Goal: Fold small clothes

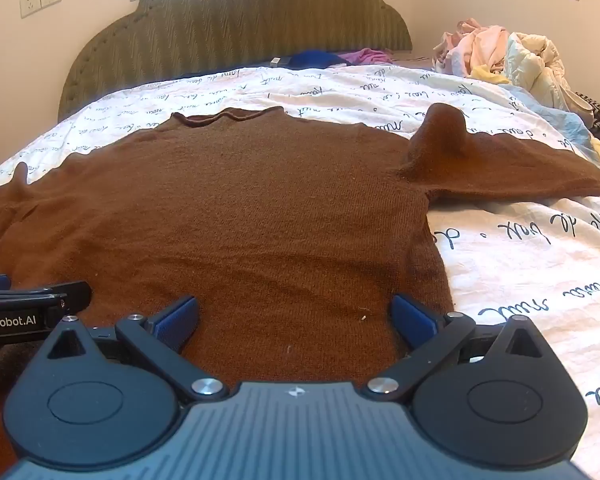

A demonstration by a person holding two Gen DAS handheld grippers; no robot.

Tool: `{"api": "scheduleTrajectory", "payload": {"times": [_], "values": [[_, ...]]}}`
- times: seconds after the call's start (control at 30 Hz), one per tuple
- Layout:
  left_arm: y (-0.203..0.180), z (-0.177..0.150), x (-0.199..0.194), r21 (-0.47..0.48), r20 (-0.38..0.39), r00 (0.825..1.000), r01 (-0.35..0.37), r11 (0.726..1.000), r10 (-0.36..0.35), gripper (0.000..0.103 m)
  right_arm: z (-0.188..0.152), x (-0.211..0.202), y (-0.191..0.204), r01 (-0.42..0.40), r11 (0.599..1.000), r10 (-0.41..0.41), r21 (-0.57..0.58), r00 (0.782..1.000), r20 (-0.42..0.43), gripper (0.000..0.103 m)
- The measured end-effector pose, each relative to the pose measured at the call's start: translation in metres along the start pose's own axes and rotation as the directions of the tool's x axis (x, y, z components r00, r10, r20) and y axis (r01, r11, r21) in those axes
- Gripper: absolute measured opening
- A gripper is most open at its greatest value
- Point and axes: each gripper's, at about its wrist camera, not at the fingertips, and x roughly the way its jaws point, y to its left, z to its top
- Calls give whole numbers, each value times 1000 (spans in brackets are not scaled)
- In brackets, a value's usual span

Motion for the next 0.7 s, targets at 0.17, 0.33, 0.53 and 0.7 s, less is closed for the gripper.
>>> {"api": "scheduleTrajectory", "payload": {"times": [0.17,0.33,0.53,0.7], "values": [[-2,0,2,17,-6,1000,-13,1000,13,103,0,0,0,-1,1000,1,1,1000,2,103],[-4,0,3,19,-7,1000,-15,1000,16,103,0,0,1,0,1000,0,-1,1000,2,103],[-3,0,2,19,-5,1000,-13,1000,14,103,0,1,0,1,1000,-1,-1,1000,1,103],[-2,1,2,19,-6,1000,-13,1000,13,103,0,0,0,3,1000,-3,-4,1000,0,103]]}}
